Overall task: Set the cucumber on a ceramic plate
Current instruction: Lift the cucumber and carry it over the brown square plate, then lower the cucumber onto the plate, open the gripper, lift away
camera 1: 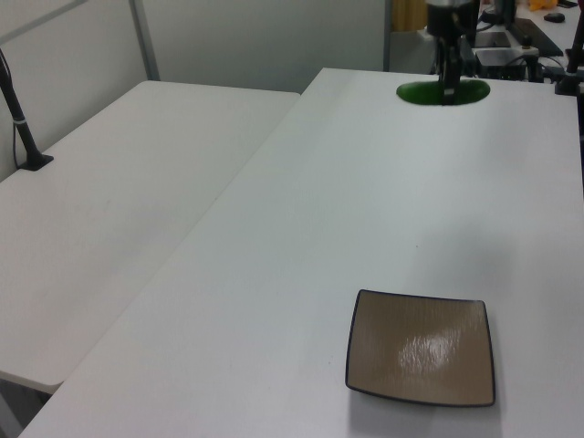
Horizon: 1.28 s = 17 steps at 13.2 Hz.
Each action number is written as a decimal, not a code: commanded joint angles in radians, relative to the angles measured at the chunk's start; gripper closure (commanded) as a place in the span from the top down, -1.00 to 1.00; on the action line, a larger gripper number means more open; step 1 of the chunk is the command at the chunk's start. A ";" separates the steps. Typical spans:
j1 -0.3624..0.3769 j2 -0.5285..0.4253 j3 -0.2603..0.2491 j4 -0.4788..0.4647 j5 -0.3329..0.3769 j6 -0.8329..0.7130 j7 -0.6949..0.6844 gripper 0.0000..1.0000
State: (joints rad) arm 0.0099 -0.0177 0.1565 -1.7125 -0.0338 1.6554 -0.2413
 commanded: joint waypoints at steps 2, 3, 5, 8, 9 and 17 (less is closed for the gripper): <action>0.239 0.014 -0.008 -0.006 0.021 -0.008 0.290 -0.64; 0.284 0.031 0.018 -0.006 0.034 -0.003 0.360 -0.64; 0.335 0.088 0.090 -0.004 0.037 0.033 0.491 -0.64; 0.392 0.166 0.129 -0.006 0.035 0.142 0.644 -0.64; 0.401 0.189 0.139 -0.006 0.034 0.183 0.674 -0.64; 0.504 0.416 0.140 -0.015 0.006 0.437 0.812 -0.58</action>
State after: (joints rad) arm 0.5065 0.3699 0.3002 -1.7305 -0.0116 2.0606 0.5457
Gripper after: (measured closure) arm 0.573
